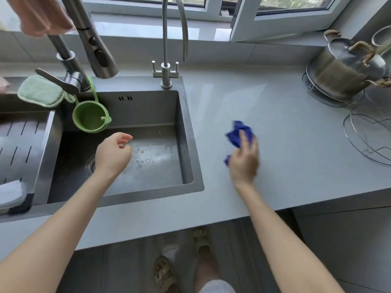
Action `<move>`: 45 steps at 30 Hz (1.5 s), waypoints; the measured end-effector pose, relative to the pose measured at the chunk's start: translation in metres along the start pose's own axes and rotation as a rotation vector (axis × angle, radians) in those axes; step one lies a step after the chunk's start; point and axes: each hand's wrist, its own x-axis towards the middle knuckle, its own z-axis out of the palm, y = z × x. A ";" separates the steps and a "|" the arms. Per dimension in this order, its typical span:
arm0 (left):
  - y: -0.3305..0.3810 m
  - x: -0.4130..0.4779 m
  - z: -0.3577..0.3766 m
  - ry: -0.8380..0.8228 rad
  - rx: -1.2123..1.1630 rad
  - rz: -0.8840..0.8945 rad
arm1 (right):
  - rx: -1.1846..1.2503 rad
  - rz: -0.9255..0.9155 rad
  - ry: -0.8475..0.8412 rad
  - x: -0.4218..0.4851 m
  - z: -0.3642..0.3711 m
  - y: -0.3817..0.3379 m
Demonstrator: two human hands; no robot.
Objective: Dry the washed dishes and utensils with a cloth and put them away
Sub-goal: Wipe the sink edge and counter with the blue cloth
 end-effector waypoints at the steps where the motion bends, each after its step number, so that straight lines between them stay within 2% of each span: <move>1: 0.001 0.002 0.002 -0.009 -0.006 -0.002 | -0.044 0.085 0.068 0.013 -0.018 0.028; 5: 0.005 0.011 0.015 -0.039 -0.029 -0.028 | -0.271 0.423 0.175 0.038 -0.062 0.113; 8: 0.003 0.018 0.023 -0.023 -0.025 -0.072 | -0.398 0.434 0.187 0.060 -0.034 0.108; 11: 0.002 0.027 0.026 -0.014 -0.014 -0.116 | -0.406 0.207 0.027 0.067 0.029 0.051; 16: 0.007 0.047 0.026 0.014 -0.009 -0.148 | -0.275 -0.439 -0.240 0.001 0.118 -0.065; 17: 0.008 0.052 0.026 0.020 -0.006 -0.150 | -0.231 -0.516 -0.294 -0.004 0.122 -0.076; 19: 0.009 0.065 0.027 0.028 -0.002 -0.158 | -0.134 -0.549 -0.324 0.012 0.118 -0.075; 22: 0.012 0.080 0.032 0.039 -0.011 -0.172 | -0.104 -0.364 -0.211 0.071 0.091 -0.036; 28: 0.011 0.096 0.054 0.030 -0.036 -0.222 | -0.325 0.280 0.112 0.199 0.026 0.088; 30: 0.008 0.099 0.061 0.035 -0.045 -0.243 | -0.381 0.329 0.126 0.222 0.041 0.085; 33: 0.001 0.100 0.069 0.059 -0.062 -0.280 | -0.441 0.161 -0.002 0.258 0.093 0.044; 36: -0.005 0.092 0.077 0.081 -0.062 -0.307 | -0.446 -0.186 -0.231 0.266 0.158 -0.022; 39: -0.012 0.083 0.076 0.074 -0.039 -0.343 | -0.348 -0.545 -0.415 0.219 0.198 -0.076; 43: -0.013 0.076 0.067 0.080 -0.017 -0.368 | -0.172 -0.689 -0.515 0.136 0.168 -0.081; 45: -0.011 0.070 0.065 0.056 -0.001 -0.345 | -0.105 -0.905 -0.602 0.100 0.142 -0.068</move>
